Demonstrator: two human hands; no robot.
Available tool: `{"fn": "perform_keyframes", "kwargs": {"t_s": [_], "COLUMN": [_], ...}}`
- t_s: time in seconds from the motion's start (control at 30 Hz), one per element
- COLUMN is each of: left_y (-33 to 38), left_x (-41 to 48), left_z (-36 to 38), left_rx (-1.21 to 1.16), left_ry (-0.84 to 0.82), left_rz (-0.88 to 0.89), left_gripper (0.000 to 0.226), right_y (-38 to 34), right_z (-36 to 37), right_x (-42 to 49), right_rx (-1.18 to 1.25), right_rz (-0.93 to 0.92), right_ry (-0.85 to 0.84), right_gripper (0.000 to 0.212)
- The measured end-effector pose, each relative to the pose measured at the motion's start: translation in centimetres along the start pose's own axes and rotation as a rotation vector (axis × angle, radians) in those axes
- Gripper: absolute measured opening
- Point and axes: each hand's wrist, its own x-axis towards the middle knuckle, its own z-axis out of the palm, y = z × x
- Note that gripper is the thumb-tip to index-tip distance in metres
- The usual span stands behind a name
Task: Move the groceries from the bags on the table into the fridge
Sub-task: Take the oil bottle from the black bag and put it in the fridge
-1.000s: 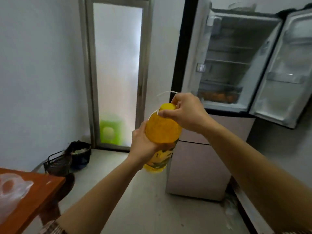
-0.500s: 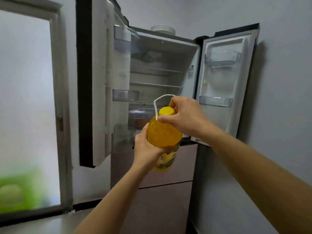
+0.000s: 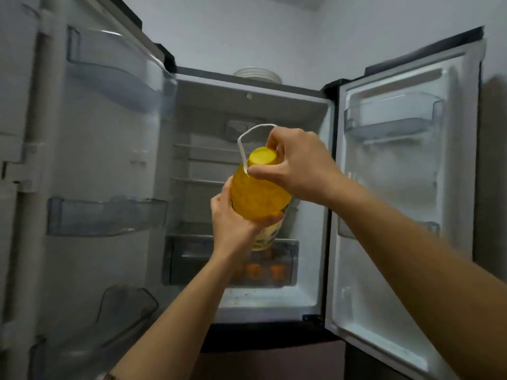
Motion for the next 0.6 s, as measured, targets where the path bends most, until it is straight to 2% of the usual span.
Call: {"fn": "perform_keyframes", "kwargs": {"t_s": [0.23, 0.37, 0.6], "left_y": [-4.0, -6.9, -12.8], "left_x": [11.4, 16.1, 22.2], "left_z": [4.6, 5.8, 6.8], "left_rx": [0.002, -0.015, -0.085], "left_ry": [0.136, 0.185, 0.217], "left_rz": [0.151, 0.211, 0.229], "left_gripper": [0.103, 0.106, 0.096], "right_y": [6.7, 9.1, 11.6], "right_z": [3.5, 6.7, 12.3], "right_x": [9.0, 13.2, 17.7], "right_rx": [0.032, 0.014, 0.001], "right_rz": [-0.199, -0.247, -0.287], "right_ry": [0.090, 0.131, 0.115], "right_gripper": [0.040, 0.038, 0.039]}}
